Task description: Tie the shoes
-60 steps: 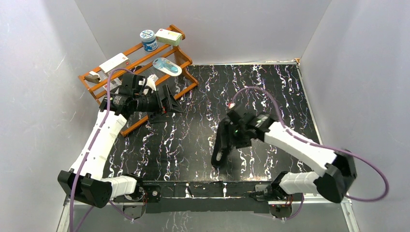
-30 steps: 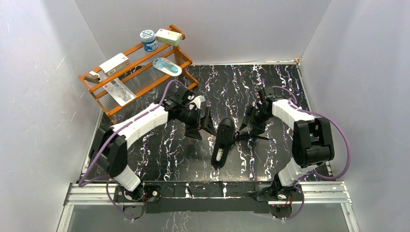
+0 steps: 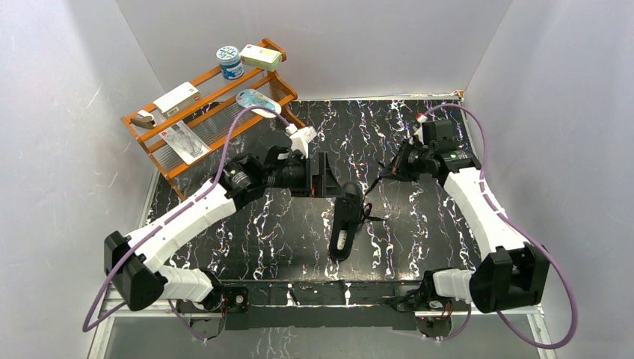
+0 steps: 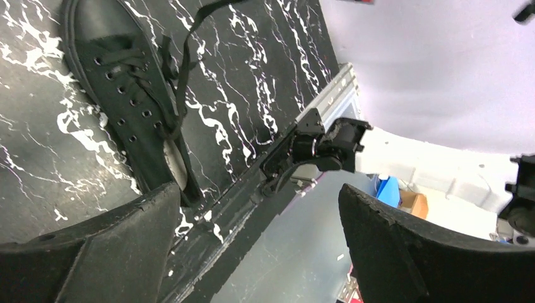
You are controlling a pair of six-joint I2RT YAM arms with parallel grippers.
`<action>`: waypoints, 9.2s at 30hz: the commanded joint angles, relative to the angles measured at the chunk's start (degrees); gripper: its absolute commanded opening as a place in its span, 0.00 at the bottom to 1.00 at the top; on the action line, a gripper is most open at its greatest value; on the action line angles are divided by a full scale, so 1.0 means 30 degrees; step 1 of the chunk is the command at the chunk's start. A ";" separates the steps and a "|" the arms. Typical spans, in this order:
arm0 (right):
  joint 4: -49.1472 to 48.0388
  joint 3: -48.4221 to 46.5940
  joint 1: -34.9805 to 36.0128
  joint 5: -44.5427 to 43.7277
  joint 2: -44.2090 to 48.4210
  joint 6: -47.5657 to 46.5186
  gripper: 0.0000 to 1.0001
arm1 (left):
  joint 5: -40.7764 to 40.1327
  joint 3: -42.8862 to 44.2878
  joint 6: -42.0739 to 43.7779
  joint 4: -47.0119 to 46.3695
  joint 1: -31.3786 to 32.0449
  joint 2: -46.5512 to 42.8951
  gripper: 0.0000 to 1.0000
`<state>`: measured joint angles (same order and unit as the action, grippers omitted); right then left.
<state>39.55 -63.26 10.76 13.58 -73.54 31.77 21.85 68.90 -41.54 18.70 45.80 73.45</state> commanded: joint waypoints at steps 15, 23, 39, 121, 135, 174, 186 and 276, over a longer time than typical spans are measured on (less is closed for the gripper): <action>-0.7775 -0.2867 0.5216 1.0584 -0.2317 0.3085 0.00 | 0.1280 -0.0810 0.2351 -0.3114 -0.3582 -0.0505 0.82; -0.6374 -0.2875 0.5226 1.1442 -0.1998 0.3089 0.00 | 0.2972 -0.5225 0.3833 -0.8776 -0.3607 -0.2173 0.77; -0.7106 -0.1727 0.5255 1.1818 -0.1185 0.4642 0.00 | 0.4187 -0.4885 0.7691 -1.2849 -0.2778 0.0412 0.65; -1.0492 -0.2970 0.8213 0.7866 -0.8906 0.6252 0.06 | 0.2629 -0.9511 0.4384 -0.8286 -0.2327 -0.4520 0.00; -0.8933 -0.3658 1.0334 0.7207 -0.9127 0.5075 0.54 | 0.3640 -1.0567 0.2043 -0.9497 -0.2322 -0.6522 0.00; 0.0089 -0.2576 0.9177 0.0047 -0.7879 -1.2492 0.38 | 0.5487 -0.4130 0.0521 -0.3788 -0.4544 -0.0391 0.00; -0.0340 -0.2266 0.9425 0.0018 -0.4899 -1.2879 0.00 | 0.4871 -0.0877 0.1229 -0.2418 -0.4603 0.3882 0.00; -0.7931 0.7789 0.8302 0.6009 0.4924 -2.1374 0.43 | 2.0405 0.2462 0.4442 -0.3043 -0.2582 1.5892 0.00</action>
<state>23.14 -41.98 35.70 32.86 -61.17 -32.97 80.20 75.20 -27.75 8.99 37.89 121.34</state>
